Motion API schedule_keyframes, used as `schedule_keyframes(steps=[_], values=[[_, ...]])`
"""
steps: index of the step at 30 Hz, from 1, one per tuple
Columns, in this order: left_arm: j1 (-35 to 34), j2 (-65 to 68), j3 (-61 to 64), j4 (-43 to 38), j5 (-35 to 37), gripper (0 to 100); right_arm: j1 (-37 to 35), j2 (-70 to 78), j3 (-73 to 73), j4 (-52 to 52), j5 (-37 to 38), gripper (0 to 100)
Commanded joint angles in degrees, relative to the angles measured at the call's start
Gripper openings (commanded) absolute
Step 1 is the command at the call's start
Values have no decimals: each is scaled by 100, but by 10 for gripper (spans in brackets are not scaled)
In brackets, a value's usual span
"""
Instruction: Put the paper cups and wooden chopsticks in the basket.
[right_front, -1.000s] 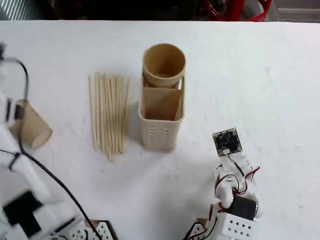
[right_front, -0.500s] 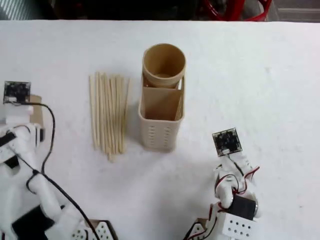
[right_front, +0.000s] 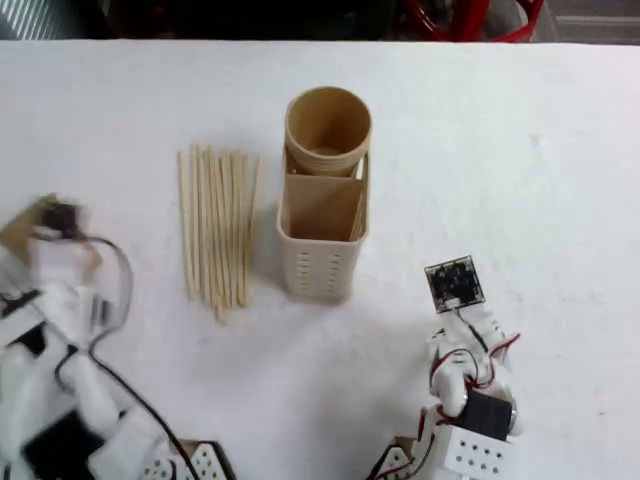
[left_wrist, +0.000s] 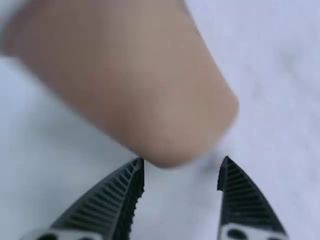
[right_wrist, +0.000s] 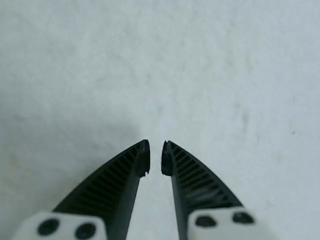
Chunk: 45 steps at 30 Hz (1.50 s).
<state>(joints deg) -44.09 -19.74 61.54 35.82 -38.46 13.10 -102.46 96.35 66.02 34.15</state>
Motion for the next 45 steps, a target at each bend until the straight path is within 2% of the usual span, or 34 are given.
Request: schedule_keyframes(steps=[1,9,12,18,20,23,28,32,34,37,41,45], values=[[-171,-13,237,70,-299,245,22,-31,53,22,26,57],[-330,-180,185,264,-457,245,22,-31,53,22,26,57],[-330,-884,-97,914,-422,245,22,-31,53,22,26,57],[-321,-3292,-1160,2752,-413,247,22,-31,53,22,26,57],[-321,-3855,-1600,2989,-396,247,22,-31,53,22,26,57],[-356,-3873,-2295,2822,-26,247,22,-31,53,22,26,57],[-840,-2158,-3543,1969,624,247,22,-31,53,22,26,57],[-1156,189,-5275,2092,1037,249,22,-31,53,22,26,57],[-1165,1376,-6382,2611,1081,268,22,-31,53,22,26,57],[-998,2923,-8237,3824,905,321,22,-31,53,22,26,57],[-576,4690,-10875,5512,185,330,22,-31,53,22,26,57],[-119,6220,-13380,6488,-730,330,22,-31,53,22,26,57]])
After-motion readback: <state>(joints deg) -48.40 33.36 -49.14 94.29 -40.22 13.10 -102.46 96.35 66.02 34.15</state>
